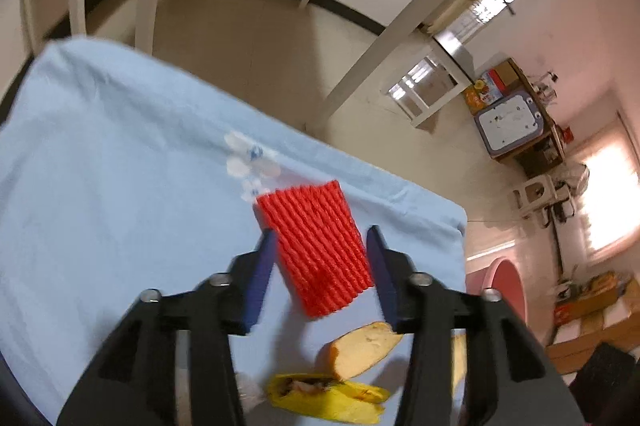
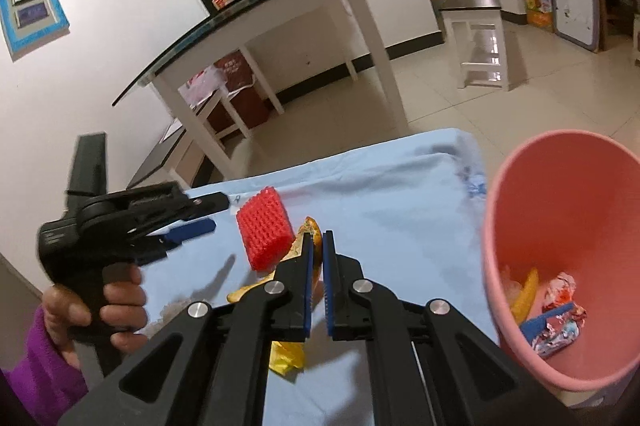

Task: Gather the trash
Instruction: 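Grasp the red foam net with the left tool while the right tool grasps a bread crust, then carry the red net and bread crust over the bucket and open both tools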

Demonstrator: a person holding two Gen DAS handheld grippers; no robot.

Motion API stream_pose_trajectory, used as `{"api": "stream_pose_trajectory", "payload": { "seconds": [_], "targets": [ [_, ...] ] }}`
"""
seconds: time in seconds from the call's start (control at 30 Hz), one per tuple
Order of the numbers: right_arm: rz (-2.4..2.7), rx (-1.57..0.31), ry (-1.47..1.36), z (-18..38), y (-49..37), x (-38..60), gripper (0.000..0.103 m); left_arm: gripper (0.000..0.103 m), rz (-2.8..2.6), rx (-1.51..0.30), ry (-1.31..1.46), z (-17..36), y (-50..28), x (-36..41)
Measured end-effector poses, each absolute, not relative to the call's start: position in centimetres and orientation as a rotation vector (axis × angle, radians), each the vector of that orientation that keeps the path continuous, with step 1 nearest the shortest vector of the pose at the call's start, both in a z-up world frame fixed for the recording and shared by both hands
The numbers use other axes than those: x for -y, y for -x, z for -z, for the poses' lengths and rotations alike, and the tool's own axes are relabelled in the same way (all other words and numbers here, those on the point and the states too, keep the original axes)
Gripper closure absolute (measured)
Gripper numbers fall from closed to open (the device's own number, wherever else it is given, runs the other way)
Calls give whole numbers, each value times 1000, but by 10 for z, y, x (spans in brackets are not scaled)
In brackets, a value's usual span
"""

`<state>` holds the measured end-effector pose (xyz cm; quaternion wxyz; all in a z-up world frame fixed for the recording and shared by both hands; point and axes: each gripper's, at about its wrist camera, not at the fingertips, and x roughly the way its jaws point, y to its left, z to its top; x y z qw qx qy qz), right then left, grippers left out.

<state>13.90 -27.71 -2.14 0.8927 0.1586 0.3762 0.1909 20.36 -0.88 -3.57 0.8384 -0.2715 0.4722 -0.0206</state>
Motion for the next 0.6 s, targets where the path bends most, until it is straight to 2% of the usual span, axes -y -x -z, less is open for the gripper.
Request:
{"api": "stream_pose_trajectory", "payload": {
  "seconds": [0.13, 0.23, 0.27, 0.3, 0.33, 0.43, 0.6],
  "targets": [
    [-387, -766, -342, 20, -130, 286, 99, 55, -21, -1052, 513, 51, -215, 23],
    [-377, -755, -341, 18, -122, 291, 99, 56, -55, -1027, 428, 56, -216, 39],
    [-373, -751, -341, 18, -121, 294, 99, 58, -57, -1025, 413, 57, -216, 43],
    [-369, -746, -342, 17, -119, 297, 99, 76, -56, -1028, 393, 59, -216, 47],
    [-366, -743, -343, 16, -118, 299, 99, 86, -56, -1036, 380, 61, -216, 50],
    [-360, -734, -362, 16, -114, 307, 99, 93, -55, -1032, 351, 61, -210, 54],
    [-341, -719, -393, 14, -110, 321, 99, 94, -12, -951, 312, 35, -192, 62]
  ]
}}
